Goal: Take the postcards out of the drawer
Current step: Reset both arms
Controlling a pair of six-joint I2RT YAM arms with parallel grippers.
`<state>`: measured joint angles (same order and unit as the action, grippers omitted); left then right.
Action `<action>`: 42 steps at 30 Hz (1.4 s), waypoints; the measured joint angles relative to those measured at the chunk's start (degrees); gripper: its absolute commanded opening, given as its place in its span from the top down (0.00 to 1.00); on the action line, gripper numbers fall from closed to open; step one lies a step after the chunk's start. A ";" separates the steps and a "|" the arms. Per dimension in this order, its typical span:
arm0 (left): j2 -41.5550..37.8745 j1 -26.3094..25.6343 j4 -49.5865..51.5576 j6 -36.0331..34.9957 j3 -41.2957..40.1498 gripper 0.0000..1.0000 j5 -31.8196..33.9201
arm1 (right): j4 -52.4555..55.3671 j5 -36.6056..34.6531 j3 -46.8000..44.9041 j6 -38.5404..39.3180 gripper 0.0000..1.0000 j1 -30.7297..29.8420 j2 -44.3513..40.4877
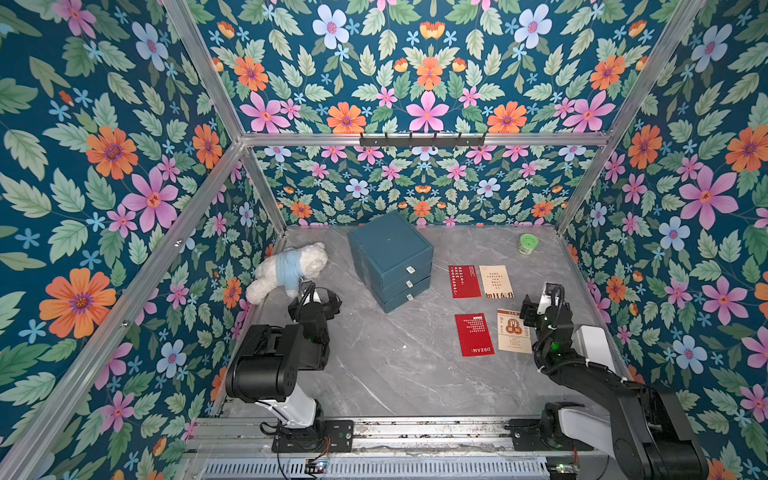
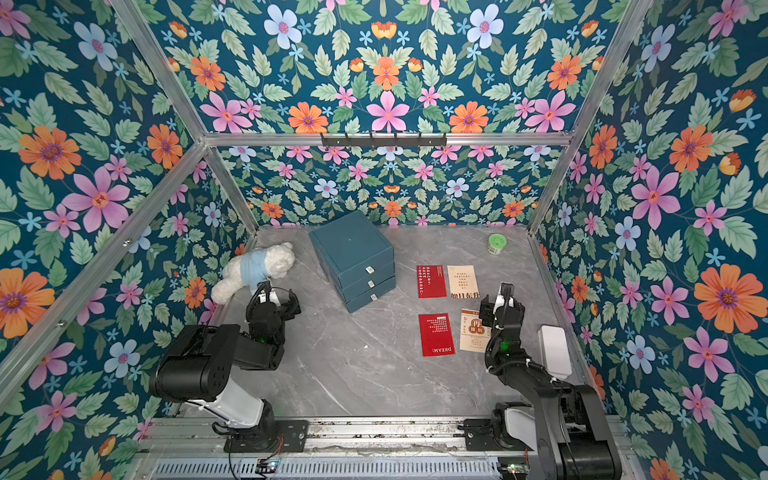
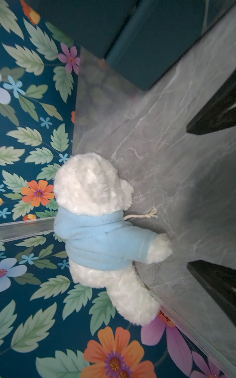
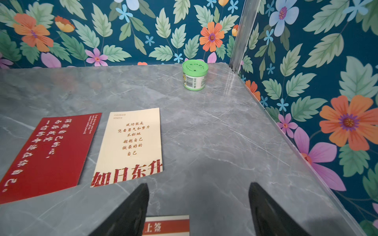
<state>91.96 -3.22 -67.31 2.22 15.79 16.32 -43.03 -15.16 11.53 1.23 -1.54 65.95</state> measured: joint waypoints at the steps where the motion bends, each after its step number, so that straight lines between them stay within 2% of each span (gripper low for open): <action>1: 0.00 -0.04 -0.20 -0.04 0.00 0.00 -0.35 | 0.00 0.26 -0.22 0.00 0.21 0.00 -0.15; 10: 0.02 -0.04 -0.44 -0.44 0.02 0.00 -1.36 | -1.29 6.36 0.09 -2.36 0.19 0.15 -0.55; 17: 0.02 -0.02 -0.44 -0.61 0.04 0.00 -1.57 | -14.03 9.01 -0.35 -2.78 0.15 0.44 17.55; 19: 0.02 0.02 -0.44 -0.61 0.09 0.00 -1.57 | -13.14 8.98 0.57 -3.15 0.03 0.44 16.61; 20: 0.02 0.02 -0.44 -0.61 0.11 0.00 -1.57 | -14.99 9.01 1.49 -3.15 0.01 0.48 17.00; 24: 0.02 0.11 -0.44 -0.61 0.11 0.00 -1.60 | -13.07 7.80 4.46 -3.93 0.01 0.48 17.20; 42: 0.02 0.11 -0.44 -0.61 0.13 0.00 -1.75 | -11.02 5.03 4.74 -4.74 0.01 0.44 17.51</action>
<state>91.98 -3.11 -67.75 1.61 15.92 14.57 -54.04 -10.13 16.27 -3.51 -1.10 83.46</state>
